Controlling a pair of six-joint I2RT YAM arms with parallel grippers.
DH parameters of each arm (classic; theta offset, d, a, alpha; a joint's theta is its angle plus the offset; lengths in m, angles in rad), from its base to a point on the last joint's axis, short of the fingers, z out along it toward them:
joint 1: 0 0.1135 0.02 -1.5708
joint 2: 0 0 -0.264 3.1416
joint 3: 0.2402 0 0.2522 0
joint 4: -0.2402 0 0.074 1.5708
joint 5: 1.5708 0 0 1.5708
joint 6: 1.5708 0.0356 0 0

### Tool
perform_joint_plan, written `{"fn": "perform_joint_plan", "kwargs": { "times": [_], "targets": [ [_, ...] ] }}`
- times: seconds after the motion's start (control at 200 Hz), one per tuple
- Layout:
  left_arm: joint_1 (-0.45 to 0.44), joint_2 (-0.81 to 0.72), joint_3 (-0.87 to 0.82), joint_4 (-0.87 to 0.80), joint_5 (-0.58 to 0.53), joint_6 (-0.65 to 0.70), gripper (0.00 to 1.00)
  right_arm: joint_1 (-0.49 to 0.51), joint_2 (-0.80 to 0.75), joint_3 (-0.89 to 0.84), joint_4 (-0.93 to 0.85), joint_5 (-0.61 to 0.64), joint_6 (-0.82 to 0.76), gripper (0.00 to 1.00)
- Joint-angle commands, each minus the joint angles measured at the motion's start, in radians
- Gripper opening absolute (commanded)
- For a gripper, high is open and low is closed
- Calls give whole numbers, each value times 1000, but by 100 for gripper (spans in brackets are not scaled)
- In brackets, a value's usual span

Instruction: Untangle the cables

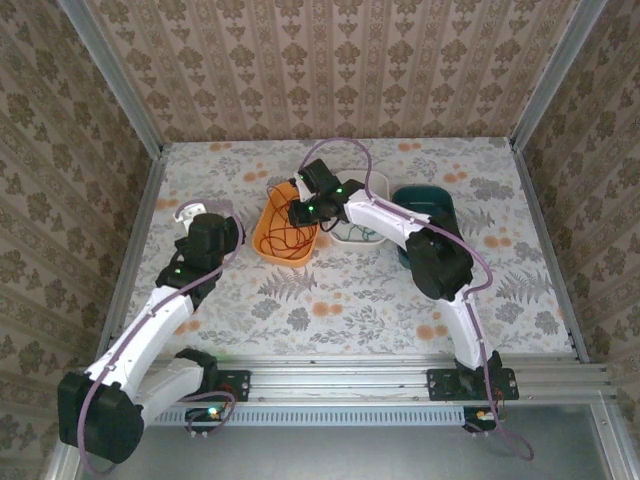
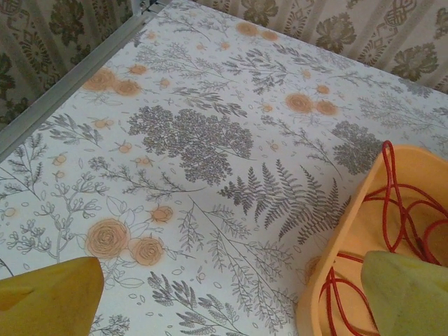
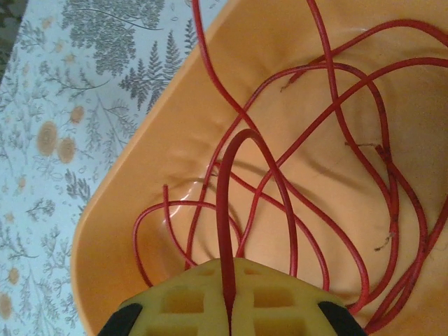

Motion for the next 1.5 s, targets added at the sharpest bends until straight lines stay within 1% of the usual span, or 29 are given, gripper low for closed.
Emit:
{"fn": "perform_joint_plan", "kwargs": {
  "times": [0.0,0.14,0.195,0.22,0.265,0.3,0.38,0.505,0.625,0.67,0.76,0.855,1.015,1.125,1.245,1.29,1.385,1.44,1.495],
  "targets": [
    [6,9,-4,14,43,9,95,-3,64,80,-68,13,4,0],
    [-3,14,-3,30,79,23,95,-2,125,162,-103,22,14,0],
    [-9,16,-2,33,81,27,95,-2,137,188,-123,29,15,4],
    [-12,17,-1,33,82,28,95,-1,137,197,-136,39,14,11],
    [-16,19,1,36,84,34,95,2,131,206,-142,64,6,28],
    [-19,20,3,36,84,38,95,6,118,203,-142,94,-5,36],
    [-26,25,7,42,85,47,95,16,71,186,-133,187,-38,47],
    [-30,32,10,51,85,55,95,27,-9,143,-113,313,-88,59],
    [-34,36,13,57,84,57,95,27,-74,105,-61,393,-126,62],
    [-36,37,12,61,88,60,95,27,-97,91,-51,418,-138,65],
    [-39,39,13,67,94,61,95,27,-130,78,-44,429,-174,66],
    [-38,45,12,81,117,72,95,26,-176,35,-25,437,-178,66],
    [-38,67,7,100,132,79,96,10,-348,-189,88,427,-140,66],
    [-33,75,-2,94,72,100,97,-19,-524,-405,159,477,-98,66],
    [-6,53,-16,69,-69,144,100,-85,-782,-701,249,585,-63,66],
    [9,41,-27,59,-149,150,100,-113,-902,-808,274,652,-58,67],
    [43,16,-63,69,-313,168,100,-158,-1125,-1014,318,833,-93,72],
    [60,11,-89,97,-395,191,100,-177,-1235,-1117,347,942,-134,78],
    [78,13,-114,133,-447,217,100,-188,-1326,-1206,390,1023,-194,86]
  ]
}}
